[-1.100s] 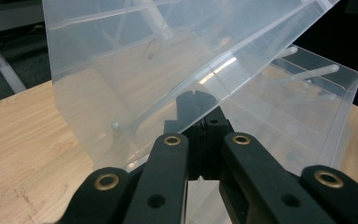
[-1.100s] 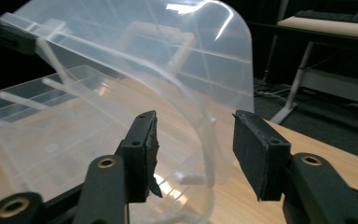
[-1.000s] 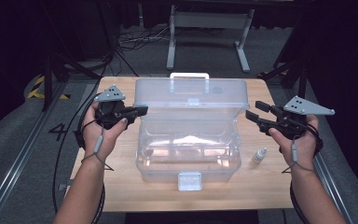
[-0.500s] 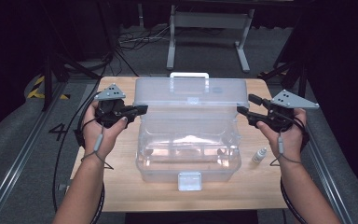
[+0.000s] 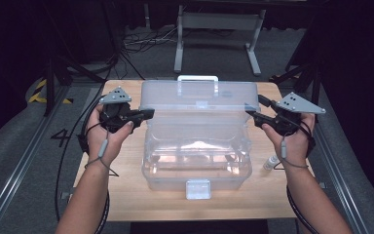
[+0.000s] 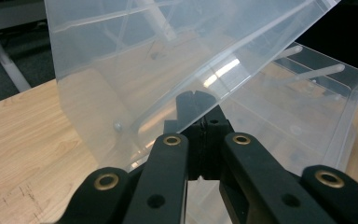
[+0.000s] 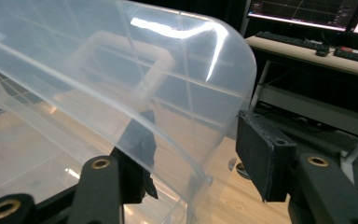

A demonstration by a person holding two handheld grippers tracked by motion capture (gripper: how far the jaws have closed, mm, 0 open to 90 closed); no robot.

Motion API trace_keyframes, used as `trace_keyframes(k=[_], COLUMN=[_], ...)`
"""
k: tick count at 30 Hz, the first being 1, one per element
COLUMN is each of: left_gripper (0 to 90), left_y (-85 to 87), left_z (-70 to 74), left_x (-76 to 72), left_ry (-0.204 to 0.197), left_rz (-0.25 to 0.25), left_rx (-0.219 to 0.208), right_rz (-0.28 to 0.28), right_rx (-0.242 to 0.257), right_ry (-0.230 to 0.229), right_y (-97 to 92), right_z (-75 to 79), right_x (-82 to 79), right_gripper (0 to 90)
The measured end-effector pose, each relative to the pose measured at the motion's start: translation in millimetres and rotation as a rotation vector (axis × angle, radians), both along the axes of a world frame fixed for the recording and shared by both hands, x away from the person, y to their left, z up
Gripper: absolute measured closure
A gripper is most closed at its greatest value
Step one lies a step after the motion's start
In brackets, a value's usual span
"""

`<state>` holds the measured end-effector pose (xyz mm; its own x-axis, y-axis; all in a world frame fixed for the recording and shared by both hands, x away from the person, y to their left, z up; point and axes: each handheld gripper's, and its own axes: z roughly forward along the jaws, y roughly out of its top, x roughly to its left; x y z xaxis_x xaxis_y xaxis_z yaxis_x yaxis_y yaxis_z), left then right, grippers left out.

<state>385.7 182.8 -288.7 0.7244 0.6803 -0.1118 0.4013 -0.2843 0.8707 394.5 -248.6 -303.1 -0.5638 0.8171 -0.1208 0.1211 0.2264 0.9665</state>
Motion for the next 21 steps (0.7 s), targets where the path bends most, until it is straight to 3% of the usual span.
trace_keyframes(k=[10, 17, 21], left_gripper=[89.4, 89.0, 88.9], left_y=[-0.1, -0.4, -0.3], left_z=[0.0, 0.8, 1.1], left_x=[0.7, 0.9, 1.5], left_ry=[0.001, 0.003, 0.003], left_rz=[0.0, -0.001, -0.003], left_rx=[-0.006, 0.003, 0.002], right_rz=[-0.012, -0.038, -0.046], right_rx=[0.006, -0.035, -0.044], right_ry=[-0.015, -0.045, -0.03], right_y=[1.2, 2.9, 2.1], right_z=[1.7, 2.0, 1.9], right_x=[-0.4, -2.8, -3.1], right_gripper=[50.0, 55.6, 59.0])
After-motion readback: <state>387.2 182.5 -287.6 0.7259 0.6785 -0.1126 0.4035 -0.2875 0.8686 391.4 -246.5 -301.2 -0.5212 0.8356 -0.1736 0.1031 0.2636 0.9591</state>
